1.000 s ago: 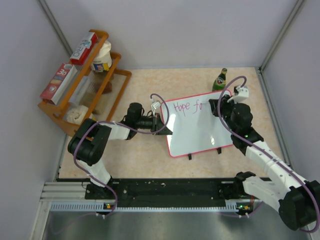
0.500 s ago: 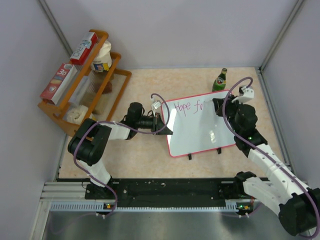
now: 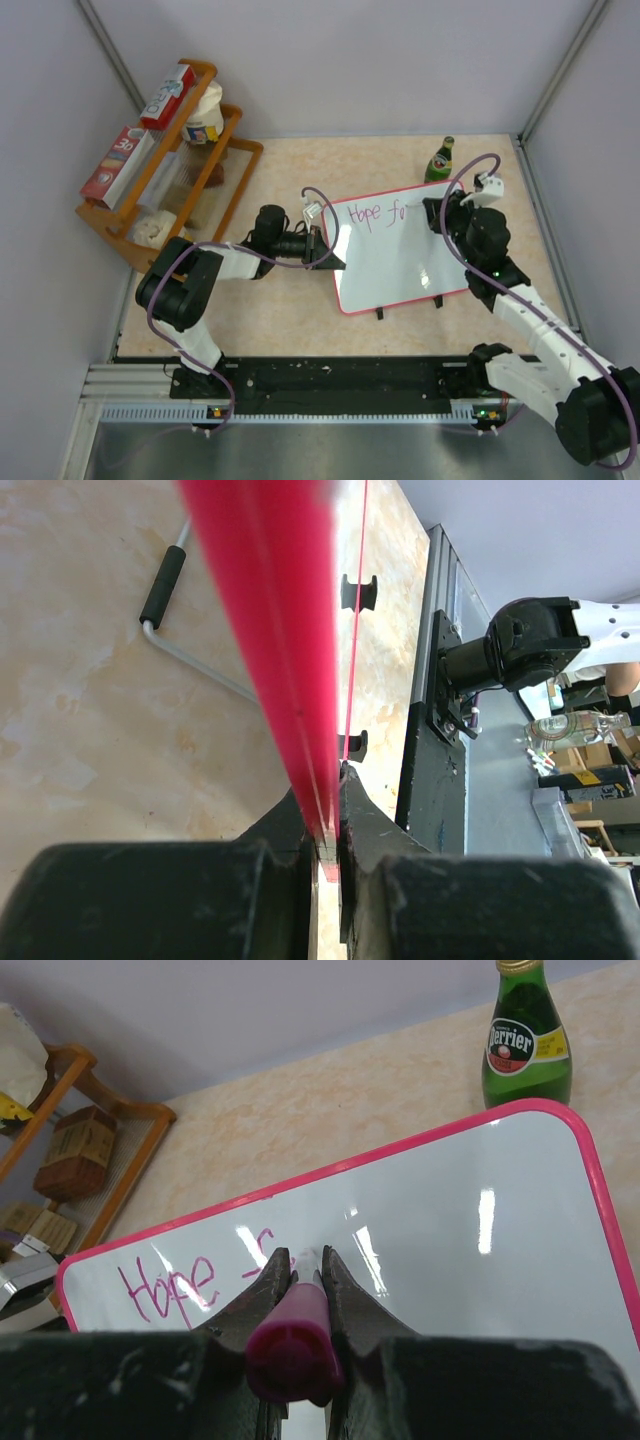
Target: Write a sentence on the whiteboard
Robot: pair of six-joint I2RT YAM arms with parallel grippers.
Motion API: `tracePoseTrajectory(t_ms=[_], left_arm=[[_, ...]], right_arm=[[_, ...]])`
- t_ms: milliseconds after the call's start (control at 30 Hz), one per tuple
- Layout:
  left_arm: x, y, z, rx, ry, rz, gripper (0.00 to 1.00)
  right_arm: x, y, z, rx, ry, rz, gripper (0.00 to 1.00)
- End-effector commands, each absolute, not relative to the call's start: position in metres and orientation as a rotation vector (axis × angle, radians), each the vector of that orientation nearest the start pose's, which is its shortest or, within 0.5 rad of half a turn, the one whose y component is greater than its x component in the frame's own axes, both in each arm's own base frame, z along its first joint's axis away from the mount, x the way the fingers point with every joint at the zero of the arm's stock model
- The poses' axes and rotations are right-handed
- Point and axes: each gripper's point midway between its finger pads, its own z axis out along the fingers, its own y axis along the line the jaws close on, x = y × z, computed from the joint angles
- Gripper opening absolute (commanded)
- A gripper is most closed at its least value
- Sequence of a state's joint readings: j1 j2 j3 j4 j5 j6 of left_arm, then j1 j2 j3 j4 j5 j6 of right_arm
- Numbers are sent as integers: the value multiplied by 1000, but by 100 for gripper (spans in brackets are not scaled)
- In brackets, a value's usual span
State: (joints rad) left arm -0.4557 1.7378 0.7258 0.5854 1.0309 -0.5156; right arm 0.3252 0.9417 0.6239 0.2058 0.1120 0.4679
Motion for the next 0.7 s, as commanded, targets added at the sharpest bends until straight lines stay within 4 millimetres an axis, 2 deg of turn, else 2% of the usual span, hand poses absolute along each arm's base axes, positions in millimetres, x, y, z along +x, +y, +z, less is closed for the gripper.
tracePoseTrajectory(t_ms=[0, 467, 567, 667], left_arm=[[223, -307, 79, 830, 2076, -1626, 0], [223, -307, 78, 834, 2076, -1623, 0], [223, -307, 79, 836, 2073, -1622, 0], [222, -307, 78, 834, 2078, -1623, 0]], right_arm=[[337, 107, 226, 218, 1722, 475, 0], [315, 104, 196, 214, 1783, 477, 0], [317, 102, 196, 219, 1782, 467, 0], [321, 103, 206, 222, 1759, 468, 0]])
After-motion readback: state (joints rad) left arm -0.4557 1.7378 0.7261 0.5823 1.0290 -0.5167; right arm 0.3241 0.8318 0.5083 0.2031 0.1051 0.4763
